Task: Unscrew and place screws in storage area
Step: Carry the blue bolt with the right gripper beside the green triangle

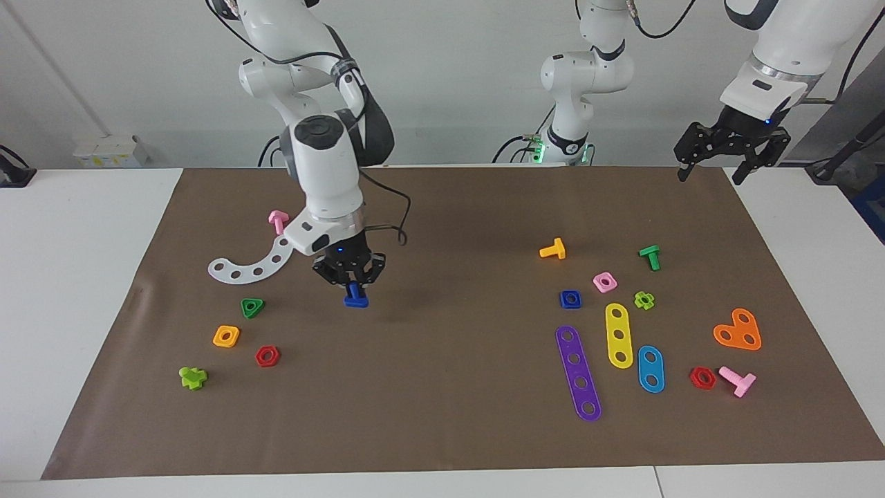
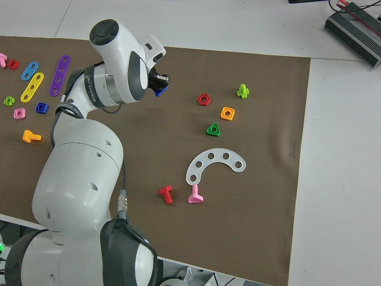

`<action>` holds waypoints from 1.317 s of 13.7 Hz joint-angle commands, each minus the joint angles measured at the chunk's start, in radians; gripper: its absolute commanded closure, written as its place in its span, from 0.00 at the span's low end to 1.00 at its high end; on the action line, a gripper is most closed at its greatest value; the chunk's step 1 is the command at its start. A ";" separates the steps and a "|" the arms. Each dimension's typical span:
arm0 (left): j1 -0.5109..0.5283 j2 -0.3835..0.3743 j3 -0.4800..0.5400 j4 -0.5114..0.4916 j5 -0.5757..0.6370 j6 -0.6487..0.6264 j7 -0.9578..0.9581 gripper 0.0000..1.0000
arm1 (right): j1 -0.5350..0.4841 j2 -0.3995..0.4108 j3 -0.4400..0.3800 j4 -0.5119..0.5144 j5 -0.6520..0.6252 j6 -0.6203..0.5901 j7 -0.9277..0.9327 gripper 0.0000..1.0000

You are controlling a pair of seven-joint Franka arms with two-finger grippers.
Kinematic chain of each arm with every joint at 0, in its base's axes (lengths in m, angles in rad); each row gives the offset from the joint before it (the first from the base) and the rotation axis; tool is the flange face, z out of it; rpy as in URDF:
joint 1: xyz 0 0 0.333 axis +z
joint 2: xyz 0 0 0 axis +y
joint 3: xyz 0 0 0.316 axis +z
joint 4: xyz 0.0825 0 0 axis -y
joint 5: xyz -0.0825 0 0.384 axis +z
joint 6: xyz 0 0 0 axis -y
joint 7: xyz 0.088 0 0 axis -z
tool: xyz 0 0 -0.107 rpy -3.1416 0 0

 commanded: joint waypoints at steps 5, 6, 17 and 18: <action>0.013 -0.031 -0.004 -0.035 -0.019 -0.004 0.014 0.00 | -0.114 -0.026 0.015 -0.175 0.086 0.063 -0.190 1.00; 0.013 -0.031 -0.004 -0.035 -0.019 -0.002 0.014 0.00 | -0.116 -0.025 0.016 -0.211 0.087 0.112 -0.189 1.00; 0.013 -0.031 -0.004 -0.035 -0.019 -0.004 0.014 0.00 | -0.114 -0.025 0.017 -0.337 0.093 0.243 -0.177 0.97; 0.013 -0.031 -0.004 -0.034 -0.019 -0.004 0.014 0.00 | -0.112 -0.025 0.017 -0.340 0.093 0.245 -0.172 0.56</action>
